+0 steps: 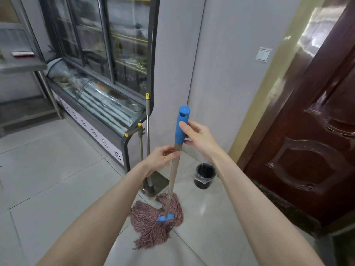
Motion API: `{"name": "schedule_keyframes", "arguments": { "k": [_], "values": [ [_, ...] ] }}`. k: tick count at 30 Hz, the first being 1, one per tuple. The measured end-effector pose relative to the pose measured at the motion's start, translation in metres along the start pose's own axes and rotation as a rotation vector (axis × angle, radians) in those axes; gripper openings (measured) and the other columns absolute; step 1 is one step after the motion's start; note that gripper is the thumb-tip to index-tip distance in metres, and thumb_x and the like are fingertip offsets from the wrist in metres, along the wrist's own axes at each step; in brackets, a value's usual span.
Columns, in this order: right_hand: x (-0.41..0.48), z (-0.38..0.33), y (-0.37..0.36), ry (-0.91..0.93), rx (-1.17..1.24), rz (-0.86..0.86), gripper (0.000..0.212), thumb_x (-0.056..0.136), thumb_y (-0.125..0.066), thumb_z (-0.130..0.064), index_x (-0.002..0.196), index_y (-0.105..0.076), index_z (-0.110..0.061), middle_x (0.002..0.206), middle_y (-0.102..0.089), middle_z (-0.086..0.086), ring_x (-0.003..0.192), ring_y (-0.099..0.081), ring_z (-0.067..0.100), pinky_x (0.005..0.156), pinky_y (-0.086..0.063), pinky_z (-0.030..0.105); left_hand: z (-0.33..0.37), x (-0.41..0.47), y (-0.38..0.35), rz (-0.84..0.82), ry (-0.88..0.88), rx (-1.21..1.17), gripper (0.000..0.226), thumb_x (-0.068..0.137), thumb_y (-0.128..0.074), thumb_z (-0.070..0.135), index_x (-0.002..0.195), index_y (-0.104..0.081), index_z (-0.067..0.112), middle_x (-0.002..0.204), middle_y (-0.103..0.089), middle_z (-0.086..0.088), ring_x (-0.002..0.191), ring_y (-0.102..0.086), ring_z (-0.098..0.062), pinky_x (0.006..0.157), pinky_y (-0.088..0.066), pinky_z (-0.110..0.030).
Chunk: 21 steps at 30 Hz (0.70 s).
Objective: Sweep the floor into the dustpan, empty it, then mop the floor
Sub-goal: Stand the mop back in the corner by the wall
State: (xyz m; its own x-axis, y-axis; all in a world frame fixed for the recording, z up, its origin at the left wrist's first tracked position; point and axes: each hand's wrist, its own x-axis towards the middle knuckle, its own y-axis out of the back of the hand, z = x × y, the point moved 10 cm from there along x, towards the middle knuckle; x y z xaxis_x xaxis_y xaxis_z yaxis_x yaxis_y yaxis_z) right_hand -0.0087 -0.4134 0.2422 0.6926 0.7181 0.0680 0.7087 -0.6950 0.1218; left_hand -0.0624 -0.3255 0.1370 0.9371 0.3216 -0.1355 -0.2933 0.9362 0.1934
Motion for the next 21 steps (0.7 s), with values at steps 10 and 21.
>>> {"name": "schedule_keyframes", "arguments": {
  "k": [10,21],
  "values": [
    [0.032,0.01,0.021,-0.013,0.039,0.028,0.045,0.09,-0.06,-0.037,0.124,-0.061,-0.007,0.117,-0.068,0.01,0.11,-0.063,0.024,0.088,-0.055,0.043,-0.019,0.041,-0.011,-0.036,0.081,-0.022,0.044,0.091,-0.062,0.026,0.132,-0.053,0.012,0.118,-0.059,0.001,0.114,-0.053,-0.016,0.095,-0.05,-0.039],
    [0.113,0.02,0.094,-0.037,0.084,0.063,0.017,0.089,-0.064,-0.033,0.094,-0.067,-0.018,0.091,-0.07,0.007,0.091,-0.068,0.024,0.076,-0.057,0.044,0.004,0.143,-0.036,-0.038,0.032,-0.064,0.025,0.094,-0.058,0.014,0.118,-0.06,0.011,0.086,-0.059,0.001,0.083,-0.057,-0.013,0.086,-0.051,-0.036]
  ]
}}
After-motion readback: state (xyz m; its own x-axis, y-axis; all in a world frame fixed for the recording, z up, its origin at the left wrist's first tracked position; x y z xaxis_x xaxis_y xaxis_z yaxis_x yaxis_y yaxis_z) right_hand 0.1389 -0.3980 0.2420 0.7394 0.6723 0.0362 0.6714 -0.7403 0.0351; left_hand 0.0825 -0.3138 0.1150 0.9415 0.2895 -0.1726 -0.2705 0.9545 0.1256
